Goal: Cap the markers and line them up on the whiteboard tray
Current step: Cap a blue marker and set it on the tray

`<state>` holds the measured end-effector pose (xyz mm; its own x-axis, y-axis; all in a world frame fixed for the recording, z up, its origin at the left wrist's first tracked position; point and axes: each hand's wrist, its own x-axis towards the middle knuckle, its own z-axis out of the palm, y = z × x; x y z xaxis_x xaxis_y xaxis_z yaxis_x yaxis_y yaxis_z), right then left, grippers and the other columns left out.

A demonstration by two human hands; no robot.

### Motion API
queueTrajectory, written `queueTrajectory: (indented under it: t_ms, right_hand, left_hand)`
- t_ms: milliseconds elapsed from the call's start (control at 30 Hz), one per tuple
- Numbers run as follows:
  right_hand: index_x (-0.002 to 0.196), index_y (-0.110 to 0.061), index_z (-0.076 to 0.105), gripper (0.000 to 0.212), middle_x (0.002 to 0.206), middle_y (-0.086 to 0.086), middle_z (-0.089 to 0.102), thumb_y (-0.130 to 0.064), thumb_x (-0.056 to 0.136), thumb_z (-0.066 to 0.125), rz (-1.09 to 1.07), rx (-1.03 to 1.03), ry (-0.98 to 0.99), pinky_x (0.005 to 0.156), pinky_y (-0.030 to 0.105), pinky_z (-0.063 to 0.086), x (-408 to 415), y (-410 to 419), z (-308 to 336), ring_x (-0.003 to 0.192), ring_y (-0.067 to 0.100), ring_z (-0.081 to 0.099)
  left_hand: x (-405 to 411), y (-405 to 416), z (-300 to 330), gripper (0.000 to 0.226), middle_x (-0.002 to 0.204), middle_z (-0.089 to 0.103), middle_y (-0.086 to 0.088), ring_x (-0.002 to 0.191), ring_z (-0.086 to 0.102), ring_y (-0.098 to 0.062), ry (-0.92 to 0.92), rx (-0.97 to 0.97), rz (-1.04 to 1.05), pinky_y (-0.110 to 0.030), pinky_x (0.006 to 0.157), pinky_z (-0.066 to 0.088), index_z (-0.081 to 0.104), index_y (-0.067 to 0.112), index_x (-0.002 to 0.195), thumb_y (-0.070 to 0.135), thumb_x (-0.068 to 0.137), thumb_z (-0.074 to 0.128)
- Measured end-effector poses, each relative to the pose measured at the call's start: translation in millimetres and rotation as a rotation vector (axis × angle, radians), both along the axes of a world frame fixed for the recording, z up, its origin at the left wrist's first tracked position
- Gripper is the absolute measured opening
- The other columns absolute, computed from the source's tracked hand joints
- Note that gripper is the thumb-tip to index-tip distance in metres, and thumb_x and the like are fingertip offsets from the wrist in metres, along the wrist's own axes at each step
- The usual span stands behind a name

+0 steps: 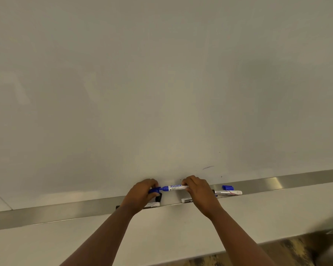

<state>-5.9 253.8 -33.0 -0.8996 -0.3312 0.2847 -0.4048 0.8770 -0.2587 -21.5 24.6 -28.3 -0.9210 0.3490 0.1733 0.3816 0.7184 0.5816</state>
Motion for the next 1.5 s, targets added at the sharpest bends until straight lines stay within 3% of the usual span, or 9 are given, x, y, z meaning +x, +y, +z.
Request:
queueTrajectory:
  t_ms: [333,467,533,700,800,900,1167,1267,1500]
  right_hand:
    - [0.119,-0.019,0.049,0.024,0.112,0.005,0.060,-0.016,0.095,0.045,0.012,0.036,0.010,0.087,0.025,0.034,0.2,0.0,3.0,0.098,0.021,0.053]
    - [0.115,-0.020,0.051,0.022,0.108,0.004,0.061,-0.016,0.097,0.040,0.014,0.007,0.039,0.084,0.024,0.029,2.0,-3.6,6.3,0.096,0.020,0.052]
    - [0.115,-0.020,0.051,0.022,0.109,0.003,0.060,-0.016,0.097,0.040,0.026,0.004,0.041,0.084,0.026,0.031,1.8,-7.2,8.9,0.097,0.020,0.052]
    - [0.114,-0.014,0.056,0.021,0.109,0.012,0.060,-0.016,0.095,0.047,0.094,-0.102,-0.095,0.081,0.026,0.036,3.9,-11.6,15.8,0.097,0.025,0.052]
    - [0.116,-0.016,0.058,0.025,0.109,0.011,0.062,-0.024,0.096,0.046,0.114,-0.088,-0.145,0.075,0.020,0.031,4.7,-11.7,17.8,0.099,0.023,0.053]
    - [0.114,-0.019,0.059,0.025,0.105,0.009,0.065,-0.030,0.096,0.044,0.093,-0.072,-0.123,0.074,0.025,0.035,5.5,-13.9,22.3,0.097,0.022,0.055]
    - [0.100,-0.017,0.066,0.026,0.084,0.007,0.067,-0.033,0.095,0.046,0.026,-0.188,-0.252,0.057,0.024,0.033,1.4,-13.5,31.9,0.071,0.016,0.052]
    - [0.094,-0.014,0.069,0.028,0.073,-0.001,0.058,-0.031,0.096,0.047,0.017,-0.255,-0.376,0.048,0.011,0.029,-0.9,-11.5,31.3,0.059,0.011,0.046]
    - [0.093,-0.009,0.070,0.029,0.060,-0.012,0.049,-0.027,0.096,0.047,0.020,-0.397,-0.580,0.055,0.018,0.032,0.1,-8.9,29.5,0.054,0.003,0.041]
  left_hand:
    - [-0.9,-2.5,4.5,0.013,0.097,0.065,-0.009,0.086,0.056,-0.020,0.024,0.078,-0.007,-0.023,0.074,0.043,0.059,0.008,0.098,0.014,0.086,0.060]
    - [-0.4,-1.8,4.8,0.012,0.091,0.060,-0.001,0.080,0.052,-0.016,-0.023,0.052,-0.041,-0.016,0.069,0.038,0.058,0.011,0.098,0.014,0.086,0.059]
    - [0.0,-0.4,4.9,0.012,0.091,0.064,-0.008,0.074,0.051,-0.019,-0.068,0.016,-0.069,-0.020,0.065,0.040,0.058,0.011,0.097,0.016,0.087,0.058]
    - [-4.3,0.0,13.9,0.020,0.093,0.065,-0.010,0.065,0.051,-0.008,-0.188,0.022,-0.079,-0.005,0.050,0.046,0.064,0.008,0.103,0.014,0.084,0.064]
    - [-6.1,-0.3,16.4,0.025,0.107,0.070,-0.009,0.080,0.054,-0.011,-0.189,-0.083,-0.115,-0.007,0.065,0.041,0.067,0.012,0.107,0.019,0.083,0.064]
    - [-6.7,0.3,18.3,0.024,0.107,0.071,-0.008,0.090,0.060,-0.018,-0.167,-0.095,-0.069,-0.026,0.079,0.044,0.068,0.015,0.105,0.021,0.082,0.066]
    - [-10.4,6.3,32.2,0.022,0.101,0.071,-0.014,0.079,0.050,-0.014,-0.051,-0.135,-0.110,-0.020,0.065,0.031,0.069,0.010,0.103,0.016,0.082,0.066]
    - [-11.3,8.4,36.4,0.024,0.103,0.070,-0.013,0.089,0.057,-0.023,-0.032,-0.175,-0.119,-0.020,0.068,0.028,0.067,0.010,0.105,0.016,0.082,0.064]
    - [-10.1,10.6,36.3,0.024,0.105,0.068,-0.012,0.093,0.057,-0.024,-0.073,-0.244,-0.163,-0.021,0.073,0.033,0.066,0.012,0.106,0.018,0.083,0.063]
